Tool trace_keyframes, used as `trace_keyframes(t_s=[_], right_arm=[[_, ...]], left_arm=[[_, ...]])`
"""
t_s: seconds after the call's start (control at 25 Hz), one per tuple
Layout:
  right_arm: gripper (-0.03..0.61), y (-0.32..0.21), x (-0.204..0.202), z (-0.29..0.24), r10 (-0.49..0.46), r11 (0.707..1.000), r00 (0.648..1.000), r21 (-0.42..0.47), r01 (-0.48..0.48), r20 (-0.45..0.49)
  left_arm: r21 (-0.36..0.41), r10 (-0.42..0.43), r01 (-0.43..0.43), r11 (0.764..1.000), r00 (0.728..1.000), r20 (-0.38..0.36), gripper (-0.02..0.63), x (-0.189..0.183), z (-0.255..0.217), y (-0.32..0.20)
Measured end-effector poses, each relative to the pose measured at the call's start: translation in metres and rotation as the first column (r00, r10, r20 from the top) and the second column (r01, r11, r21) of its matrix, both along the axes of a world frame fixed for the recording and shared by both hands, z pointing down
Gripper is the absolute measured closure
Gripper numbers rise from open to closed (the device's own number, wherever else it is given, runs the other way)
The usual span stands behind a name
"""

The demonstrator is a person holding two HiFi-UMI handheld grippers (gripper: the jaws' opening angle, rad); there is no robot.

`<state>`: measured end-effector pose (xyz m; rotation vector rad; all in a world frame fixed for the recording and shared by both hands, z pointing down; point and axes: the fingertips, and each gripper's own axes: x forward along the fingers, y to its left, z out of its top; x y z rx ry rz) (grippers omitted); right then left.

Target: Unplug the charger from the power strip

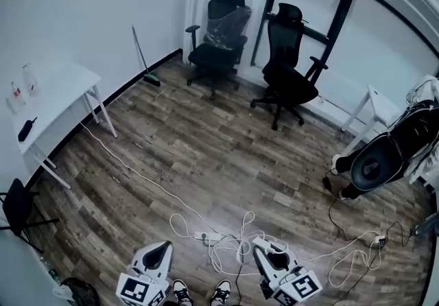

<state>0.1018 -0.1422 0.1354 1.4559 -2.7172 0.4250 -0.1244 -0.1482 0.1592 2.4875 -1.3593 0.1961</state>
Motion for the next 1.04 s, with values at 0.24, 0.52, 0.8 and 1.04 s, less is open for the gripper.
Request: trace_keyframes(t_s=[0.24, 0.52, 0.8, 1.04], right_arm=[[0.472, 0.028, -0.002, -0.096, 0.001, 0.995, 1.0, 0.101, -0.002, 0.013], [0.472, 0.053, -0.004, -0.148, 0.032, 0.987, 0.999, 0.157, -0.026, -0.038], [0.471, 0.063, -0.003, -0.174, 0.058, 0.979, 0.997, 0.201, -0.048, -0.045], [0.472, 0.057, -0.007, -0.179, 0.046, 0.975, 0.996, 0.223, -0.027, -0.079]], left_arm=[[0.109, 0.009, -0.01, 0.994, 1.0, 0.015, 0.595, 0.002, -0.08, 0.021], [0.164, 0.009, -0.009, 0.986, 1.0, -0.002, 0.595, -0.011, -0.135, 0.045], [0.192, 0.031, -0.027, 0.981, 0.999, -0.019, 0.595, -0.012, -0.151, 0.052], [0.208, 0.044, -0.038, 0.977, 0.999, -0.022, 0.595, -0.009, -0.156, 0.042]])
